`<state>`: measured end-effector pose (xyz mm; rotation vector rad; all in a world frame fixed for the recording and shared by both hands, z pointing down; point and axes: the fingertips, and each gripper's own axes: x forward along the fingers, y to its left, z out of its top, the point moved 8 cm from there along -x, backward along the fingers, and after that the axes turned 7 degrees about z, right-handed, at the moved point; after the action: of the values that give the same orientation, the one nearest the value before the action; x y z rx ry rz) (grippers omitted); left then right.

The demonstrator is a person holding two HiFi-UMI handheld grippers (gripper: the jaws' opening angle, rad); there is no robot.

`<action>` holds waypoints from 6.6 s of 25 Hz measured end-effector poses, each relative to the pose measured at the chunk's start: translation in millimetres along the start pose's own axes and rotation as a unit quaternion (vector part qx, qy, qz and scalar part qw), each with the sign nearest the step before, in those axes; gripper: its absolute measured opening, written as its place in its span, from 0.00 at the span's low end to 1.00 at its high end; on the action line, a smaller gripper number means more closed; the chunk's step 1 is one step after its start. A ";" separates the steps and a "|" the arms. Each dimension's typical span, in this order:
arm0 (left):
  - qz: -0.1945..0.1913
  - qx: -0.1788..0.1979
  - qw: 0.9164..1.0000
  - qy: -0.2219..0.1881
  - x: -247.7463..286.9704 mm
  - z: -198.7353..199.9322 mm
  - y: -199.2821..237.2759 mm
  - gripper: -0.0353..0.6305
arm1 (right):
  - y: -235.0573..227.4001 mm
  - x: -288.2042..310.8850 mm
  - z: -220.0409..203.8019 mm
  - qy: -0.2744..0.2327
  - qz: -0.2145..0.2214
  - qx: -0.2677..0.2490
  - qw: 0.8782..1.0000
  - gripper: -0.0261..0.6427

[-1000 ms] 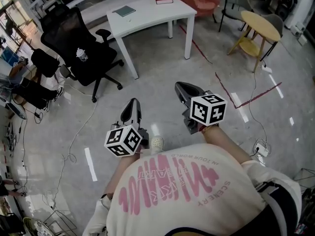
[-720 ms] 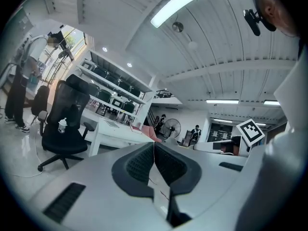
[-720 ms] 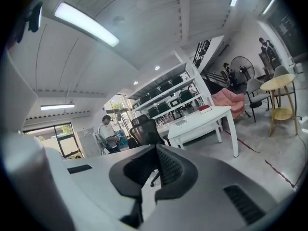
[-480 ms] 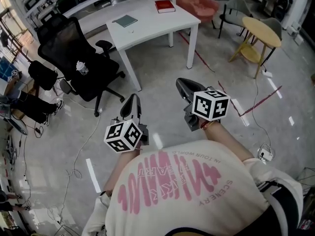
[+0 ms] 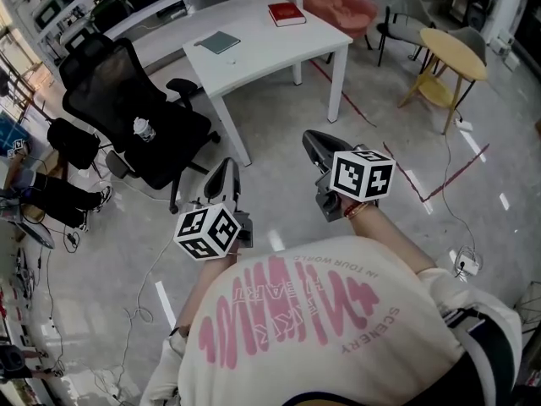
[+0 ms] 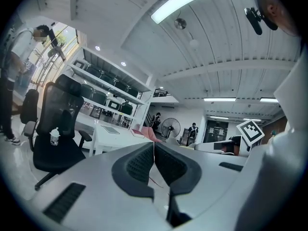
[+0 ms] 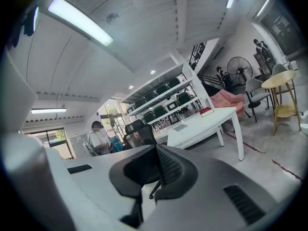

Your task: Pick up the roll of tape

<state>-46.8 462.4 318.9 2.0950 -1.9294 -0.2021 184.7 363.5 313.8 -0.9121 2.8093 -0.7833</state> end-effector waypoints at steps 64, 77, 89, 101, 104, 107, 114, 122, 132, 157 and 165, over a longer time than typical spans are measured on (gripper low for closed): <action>0.058 -0.057 0.996 0.026 392.0 39.5 130.8 0.09 | -254.1 356.7 125.7 0.104 0.038 0.030 0.993 0.06; 0.066 -0.064 0.996 0.022 463.6 35.9 157.0 0.09 | -303.3 419.9 140.2 0.120 0.047 0.018 0.991 0.06; 0.079 -0.076 0.993 0.030 489.4 20.4 163.9 0.09 | -332.9 436.1 136.5 0.130 0.048 0.022 0.990 0.06; 0.094 -0.088 0.990 0.059 520.0 3.5 177.3 0.09 | -365.9 463.3 126.0 0.125 0.049 0.072 0.988 0.06; 0.095 -0.090 0.989 0.066 534.6 3.2 187.6 0.09 | -374.8 478.4 124.6 0.128 0.046 0.081 0.987 0.06; 0.095 -0.094 0.989 0.069 554.0 6.5 199.3 0.09 | -383.4 496.2 127.2 0.136 0.043 0.080 0.986 0.06; 0.086 -0.101 0.988 0.074 617.3 15.8 233.8 0.09 | -410.0 554.9 130.9 0.162 0.042 0.076 0.983 0.06; 0.086 -0.111 0.986 0.095 691.3 25.4 276.1 0.09 | -433.1 638.4 140.1 0.196 0.051 0.088 0.975 0.06; 0.106 -0.116 0.979 0.132 754.8 16.0 345.7 0.09 | -460.7 739.1 123.9 0.245 0.077 0.093 0.962 0.06; 0.168 -0.127 0.967 0.142 789.2 17.4 431.5 0.09 | -460.6 885.3 112.2 0.384 0.131 -0.076 0.911 0.22; 0.175 -0.139 0.967 0.125 784.7 24.0 447.1 0.09 | -448.4 902.8 94.2 0.441 0.121 -0.170 0.873 0.30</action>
<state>-404.3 -347.1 500.6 1.4972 -1.9474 -0.1182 -296.6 -502.7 521.4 -0.1845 3.8449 -0.8289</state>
